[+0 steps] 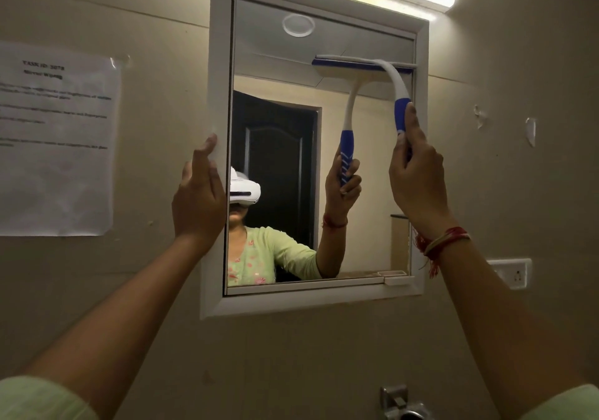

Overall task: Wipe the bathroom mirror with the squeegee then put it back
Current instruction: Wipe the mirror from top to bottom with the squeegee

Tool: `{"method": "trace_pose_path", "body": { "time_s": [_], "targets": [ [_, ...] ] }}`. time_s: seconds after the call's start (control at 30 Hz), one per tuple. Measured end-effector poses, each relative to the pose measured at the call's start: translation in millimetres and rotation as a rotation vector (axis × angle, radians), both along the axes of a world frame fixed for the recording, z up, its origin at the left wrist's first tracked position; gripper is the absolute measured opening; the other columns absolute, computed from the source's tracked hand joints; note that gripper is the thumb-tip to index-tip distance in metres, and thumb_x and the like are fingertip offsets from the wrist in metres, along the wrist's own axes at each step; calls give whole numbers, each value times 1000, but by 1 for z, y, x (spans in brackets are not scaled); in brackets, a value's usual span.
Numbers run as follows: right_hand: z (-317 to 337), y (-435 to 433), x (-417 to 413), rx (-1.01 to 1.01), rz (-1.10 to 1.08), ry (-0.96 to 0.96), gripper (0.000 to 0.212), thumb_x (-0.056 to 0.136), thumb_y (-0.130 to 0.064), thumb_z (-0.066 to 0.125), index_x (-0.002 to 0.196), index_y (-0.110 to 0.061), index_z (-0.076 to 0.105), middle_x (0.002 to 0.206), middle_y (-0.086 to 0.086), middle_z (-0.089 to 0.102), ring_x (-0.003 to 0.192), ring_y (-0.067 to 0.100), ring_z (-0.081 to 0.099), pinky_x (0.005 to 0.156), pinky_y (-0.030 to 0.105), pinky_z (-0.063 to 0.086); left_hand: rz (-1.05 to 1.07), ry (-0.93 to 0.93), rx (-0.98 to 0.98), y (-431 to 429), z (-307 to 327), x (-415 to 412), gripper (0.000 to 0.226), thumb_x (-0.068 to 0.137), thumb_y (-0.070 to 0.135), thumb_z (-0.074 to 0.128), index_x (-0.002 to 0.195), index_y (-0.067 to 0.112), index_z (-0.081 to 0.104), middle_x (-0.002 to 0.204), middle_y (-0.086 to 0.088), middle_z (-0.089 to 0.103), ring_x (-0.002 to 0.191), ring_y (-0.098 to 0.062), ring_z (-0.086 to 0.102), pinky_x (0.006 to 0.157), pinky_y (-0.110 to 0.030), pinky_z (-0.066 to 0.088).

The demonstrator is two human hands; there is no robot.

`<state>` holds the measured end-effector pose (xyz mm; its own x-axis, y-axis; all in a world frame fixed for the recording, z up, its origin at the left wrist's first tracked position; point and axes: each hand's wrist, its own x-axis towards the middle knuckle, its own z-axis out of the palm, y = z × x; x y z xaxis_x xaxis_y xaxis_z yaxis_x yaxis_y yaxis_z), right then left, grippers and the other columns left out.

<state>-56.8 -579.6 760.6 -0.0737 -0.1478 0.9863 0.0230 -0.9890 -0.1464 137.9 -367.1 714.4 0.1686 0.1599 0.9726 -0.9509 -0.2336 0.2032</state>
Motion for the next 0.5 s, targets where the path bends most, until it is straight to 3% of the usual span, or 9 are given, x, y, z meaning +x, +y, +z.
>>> {"method": "trace_pose_path", "body": {
  "time_s": [0.2, 0.33, 0.5],
  "targets": [
    [-23, -2, 2, 37, 31, -12, 51, 98, -29, 36, 146, -21, 20, 108, 16, 64, 73, 8, 54, 79, 41, 57, 2, 31, -13, -1, 5, -1, 34, 101, 21, 29, 135, 23, 37, 122, -12, 55, 82, -27, 59, 63, -28, 38],
    [-50, 1, 3, 77, 59, -4, 52, 96, -34, 33, 146, -22, 20, 99, 17, 64, 64, 1, 48, 75, 41, 57, 20, 46, 6, -2, -1, -2, 35, 101, 22, 29, 134, 25, 38, 120, -10, 57, 64, -4, 43, 53, -5, 27],
    [-72, 7, 0, 111, 25, 19, 61, 89, -50, 21, 146, -26, 16, 91, 19, 63, 62, 9, 48, 68, 43, 57, 2, 47, -2, -1, 0, 1, 35, 101, 21, 29, 135, 22, 38, 118, -12, 58, 59, 8, 36, 50, -4, 34]
  ]
}}
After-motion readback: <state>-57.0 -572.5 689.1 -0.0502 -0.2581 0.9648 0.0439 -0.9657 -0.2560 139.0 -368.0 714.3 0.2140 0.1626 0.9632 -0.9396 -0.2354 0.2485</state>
